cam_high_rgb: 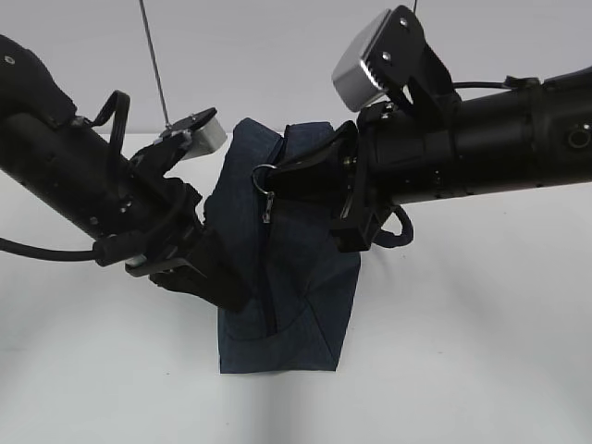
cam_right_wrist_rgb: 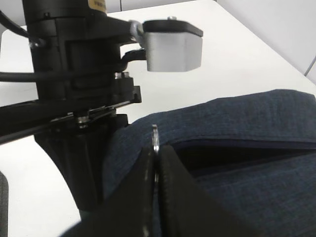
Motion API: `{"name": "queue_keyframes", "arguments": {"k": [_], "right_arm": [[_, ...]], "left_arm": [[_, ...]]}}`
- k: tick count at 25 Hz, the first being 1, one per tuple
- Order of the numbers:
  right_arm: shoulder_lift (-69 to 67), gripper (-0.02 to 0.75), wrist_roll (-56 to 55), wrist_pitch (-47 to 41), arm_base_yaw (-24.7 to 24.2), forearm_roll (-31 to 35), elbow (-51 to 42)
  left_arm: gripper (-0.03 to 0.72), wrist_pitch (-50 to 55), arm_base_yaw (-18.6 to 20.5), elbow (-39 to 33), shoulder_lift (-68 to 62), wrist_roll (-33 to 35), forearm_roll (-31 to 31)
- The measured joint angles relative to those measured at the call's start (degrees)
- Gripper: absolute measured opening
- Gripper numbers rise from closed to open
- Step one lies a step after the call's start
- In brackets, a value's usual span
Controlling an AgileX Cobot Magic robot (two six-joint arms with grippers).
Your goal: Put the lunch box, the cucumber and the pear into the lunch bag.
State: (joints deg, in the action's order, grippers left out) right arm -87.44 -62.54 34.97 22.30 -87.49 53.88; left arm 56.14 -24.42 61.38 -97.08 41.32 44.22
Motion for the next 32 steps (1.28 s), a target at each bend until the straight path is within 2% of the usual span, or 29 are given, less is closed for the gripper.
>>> {"name": "queue_keyframes", "arguments": {"k": [10,18,27,32], "right_arm": [[-0.55,0.0,0.94,1.1,-0.67,3.29,0.49],[-3.68,0.0,-0.31,3.31,-0.96,3.47,4.03],[-3.79,0.0,-0.72,4.75,-5.89,2.95,4.82],[-6.42,0.0,-0.6,5.99,-6.74,3.06,6.82]], "left_arm": [[0.014,2.49,0.0,0.16,0.0,-0.52,-1.08],[0.013,3.94,0.05,-0.1,0.0,-0.57,-1.75],[0.012,4.72,0.05,-0.88,0.0,-1.39,-1.63],[0.012,6.08,0.05,-1.17,0.0,-1.39,-1.59]]}}
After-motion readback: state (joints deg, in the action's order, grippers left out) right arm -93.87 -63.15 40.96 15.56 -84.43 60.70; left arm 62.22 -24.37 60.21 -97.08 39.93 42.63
